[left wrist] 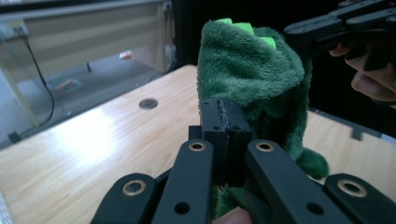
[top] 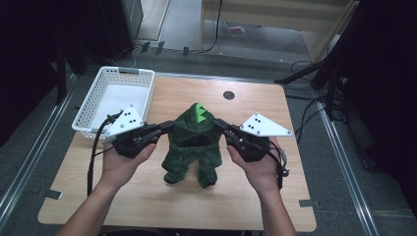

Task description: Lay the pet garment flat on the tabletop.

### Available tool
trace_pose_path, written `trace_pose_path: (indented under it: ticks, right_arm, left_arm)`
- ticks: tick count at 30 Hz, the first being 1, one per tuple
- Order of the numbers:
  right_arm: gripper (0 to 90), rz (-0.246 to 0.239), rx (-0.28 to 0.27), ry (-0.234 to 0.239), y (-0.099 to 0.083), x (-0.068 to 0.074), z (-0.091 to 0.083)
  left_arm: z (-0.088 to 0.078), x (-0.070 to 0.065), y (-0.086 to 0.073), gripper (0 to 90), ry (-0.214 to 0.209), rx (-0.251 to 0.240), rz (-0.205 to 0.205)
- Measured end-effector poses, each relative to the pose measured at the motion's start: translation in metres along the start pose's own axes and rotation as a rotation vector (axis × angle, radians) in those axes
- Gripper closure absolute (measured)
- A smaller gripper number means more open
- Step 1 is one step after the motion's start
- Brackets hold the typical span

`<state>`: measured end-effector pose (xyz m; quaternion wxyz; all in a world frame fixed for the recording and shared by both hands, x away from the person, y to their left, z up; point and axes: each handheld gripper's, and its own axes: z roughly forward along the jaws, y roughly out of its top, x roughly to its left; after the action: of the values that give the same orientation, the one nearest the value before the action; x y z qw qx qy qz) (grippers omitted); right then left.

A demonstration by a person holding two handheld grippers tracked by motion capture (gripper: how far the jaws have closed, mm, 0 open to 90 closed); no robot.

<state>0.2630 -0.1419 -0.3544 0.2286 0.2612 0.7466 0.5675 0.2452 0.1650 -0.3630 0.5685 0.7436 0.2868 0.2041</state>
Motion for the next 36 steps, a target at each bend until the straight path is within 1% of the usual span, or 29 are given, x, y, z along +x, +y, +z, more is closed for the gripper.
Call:
trace_pose_path:
  ticks: [3,4,5,7,9,10,11,12,13,14,15,16,17,19,20,21,22,23,24,26,27,29,30,31,32,33,34,35,36]
  right_arm:
    - [89.6,-0.040,-0.035,0.023,0.015,0.014,-0.020]
    - [89.6,-0.053,-0.052,0.028,0.020,0.019,-0.027]
    - [89.5,-0.060,-0.068,0.042,0.025,0.024,-0.034]
    - [89.5,-0.088,-0.101,0.054,0.036,0.033,-0.048]
    - [89.4,-0.098,-0.114,0.078,0.044,0.038,-0.057]
    - [89.4,-0.094,-0.108,0.085,0.046,0.039,-0.058]
    - [89.4,-0.095,-0.101,0.080,0.046,0.037,-0.055]
    - [89.3,-0.086,-0.078,0.076,0.043,0.034,-0.049]
    - [89.3,-0.073,-0.057,0.076,0.040,0.030,-0.042]
    - [89.3,-0.059,-0.017,0.065,0.031,0.021,-0.028]
    - [89.3,-0.052,0.015,0.046,0.024,0.016,-0.018]
    - [89.3,-0.039,0.056,0.032,0.013,0.007,-0.002]
    - [89.3,-0.001,0.093,0.030,-0.003,-0.006,0.017]
    - [89.4,0.059,0.170,-0.002,-0.031,-0.025,0.048]
    - [89.4,0.073,0.206,-0.016,-0.045,-0.034,0.063]
    - [89.5,0.095,0.232,-0.035,-0.060,-0.043,0.076]
    - [89.5,0.116,0.260,-0.061,-0.073,-0.052,0.088]
    - [89.5,0.130,0.289,-0.088,-0.086,-0.061,0.099]
    - [89.5,0.165,0.316,-0.097,-0.098,-0.069,0.109]
    - [89.5,0.198,0.355,-0.125,-0.116,-0.081,0.125]
    - [89.3,0.205,0.375,-0.139,-0.123,-0.086,0.132]
    - [87.4,0.220,0.416,-0.164,-0.134,-0.094,0.144]
    - [84.0,0.238,0.429,-0.181,-0.139,-0.098,0.148]
    - [78.2,0.256,0.439,-0.203,-0.143,-0.101,0.151]
    - [71.4,0.272,0.439,-0.217,-0.145,-0.105,0.151]
    - [65.5,0.303,0.441,-0.220,-0.146,-0.108,0.150]
    - [60.7,0.335,0.437,-0.212,-0.144,-0.111,0.147]
    - [58.1,0.365,0.420,-0.194,-0.142,-0.113,0.141]
    - [56.3,0.383,0.402,-0.171,-0.138,-0.115,0.135]
  left_arm:
    - [-0.019,-0.011,0.012,90.0,-0.040,-0.042,0.011]
    - [-0.026,-0.015,0.016,90.0,-0.068,-0.054,0.010]
    - [-0.031,-0.019,0.021,90.0,-0.111,-0.067,0.009]
    - [-0.040,-0.025,0.028,90.0,-0.151,-0.083,0.019]
    - [-0.042,-0.022,0.032,90.0,-0.233,-0.098,-0.028]
    - [-0.039,-0.019,0.031,90.0,-0.236,-0.091,-0.045]
    - [-0.032,-0.014,0.029,90.0,-0.223,-0.071,-0.057]
    - [-0.026,-0.009,0.026,90.0,-0.210,-0.047,-0.071]
    - [-0.011,0.000,0.018,90.0,-0.161,0.000,-0.081]
    - [-0.002,0.006,0.012,90.0,-0.129,0.032,-0.090]
    - [0.013,0.015,0.002,90.0,-0.105,0.070,-0.110]
    - [0.031,0.025,-0.013,90.0,-0.060,0.121,-0.129]
    - [0.046,0.035,-0.027,90.0,-0.045,0.155,-0.162]
    - [0.075,0.052,-0.053,90.0,0.000,0.232,-0.226]
    - [0.088,0.060,-0.065,90.0,0.007,0.258,-0.265]
    - [0.100,0.065,-0.075,90.0,0.033,0.286,-0.273]
    - [0.112,0.069,-0.083,90.0,0.070,0.313,-0.273]
    - [0.122,0.073,-0.090,90.0,0.089,0.332,-0.272]
    - [0.130,0.075,-0.094,90.0,0.109,0.344,-0.274]
    - [0.152,0.078,-0.103,90.0,0.151,0.389,-0.272]
    - [0.161,0.079,-0.106,90.0,0.156,0.406,-0.269]
    - [0.178,0.081,-0.111,89.0,0.184,0.450,-0.249]
    - [0.185,0.083,-0.114,87.1,0.206,0.464,-0.238]
    - [0.190,0.084,-0.116,82.9,0.226,0.475,-0.239]
    - [0.194,0.086,-0.118,74.8,0.245,0.478,-0.251]
    - [0.194,0.087,-0.118,68.7,0.242,0.468,-0.268]
    - [0.191,0.088,-0.116,65.4,0.233,0.451,-0.291]
    - [0.188,0.088,-0.113,60.2,0.223,0.429,-0.300]
    - [0.184,0.087,-0.110,54.2,0.208,0.416,-0.303]
